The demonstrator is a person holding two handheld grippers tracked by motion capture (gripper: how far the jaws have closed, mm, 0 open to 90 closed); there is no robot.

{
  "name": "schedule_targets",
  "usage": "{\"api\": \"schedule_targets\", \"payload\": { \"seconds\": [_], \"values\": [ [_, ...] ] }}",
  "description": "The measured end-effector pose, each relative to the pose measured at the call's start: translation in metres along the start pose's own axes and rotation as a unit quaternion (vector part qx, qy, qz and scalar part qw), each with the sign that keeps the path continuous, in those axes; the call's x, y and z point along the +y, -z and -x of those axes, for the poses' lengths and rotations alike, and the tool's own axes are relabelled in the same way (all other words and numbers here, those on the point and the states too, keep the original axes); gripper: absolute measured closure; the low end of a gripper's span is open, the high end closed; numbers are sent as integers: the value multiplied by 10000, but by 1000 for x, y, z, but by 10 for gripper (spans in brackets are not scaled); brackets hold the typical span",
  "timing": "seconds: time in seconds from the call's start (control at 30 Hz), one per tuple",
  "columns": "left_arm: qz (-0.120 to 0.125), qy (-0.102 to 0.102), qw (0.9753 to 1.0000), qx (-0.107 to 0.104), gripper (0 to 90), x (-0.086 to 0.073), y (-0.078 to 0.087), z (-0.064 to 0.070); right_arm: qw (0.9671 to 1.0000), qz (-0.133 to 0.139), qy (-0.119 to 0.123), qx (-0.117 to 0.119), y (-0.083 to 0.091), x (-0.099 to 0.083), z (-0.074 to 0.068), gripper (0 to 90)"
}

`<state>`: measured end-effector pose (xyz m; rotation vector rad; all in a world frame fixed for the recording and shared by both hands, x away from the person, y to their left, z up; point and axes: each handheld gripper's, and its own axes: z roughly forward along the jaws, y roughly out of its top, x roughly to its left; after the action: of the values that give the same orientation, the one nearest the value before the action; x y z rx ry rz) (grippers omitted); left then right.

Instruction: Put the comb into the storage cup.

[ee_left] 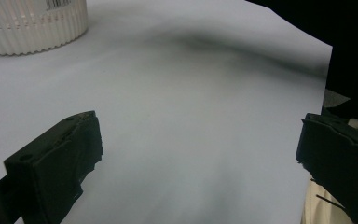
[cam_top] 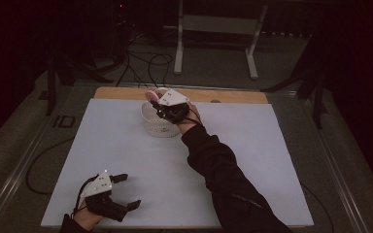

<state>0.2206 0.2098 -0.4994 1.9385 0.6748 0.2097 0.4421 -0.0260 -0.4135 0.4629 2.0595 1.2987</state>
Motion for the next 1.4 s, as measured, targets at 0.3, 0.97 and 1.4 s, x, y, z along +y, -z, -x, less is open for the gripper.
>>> {"api": "schedule_targets", "payload": {
  "seconds": [0.3, 0.97, 1.4],
  "values": [
    [-15, -5, 10000, -2, 2, 0, 0, 0, 9997, -101, 218, -7, -6, -5, -8, 648],
    [-68, -5, 10000, -14, 1, -1, -1, 0, 9978, -166, 639, 56, -12, -13, -29, 635],
    [-95, -11, 9999, -49, 1, -1, -1, 1, 9971, -147, 728, 130, -14, -17, -43, 609]
  ]
}}
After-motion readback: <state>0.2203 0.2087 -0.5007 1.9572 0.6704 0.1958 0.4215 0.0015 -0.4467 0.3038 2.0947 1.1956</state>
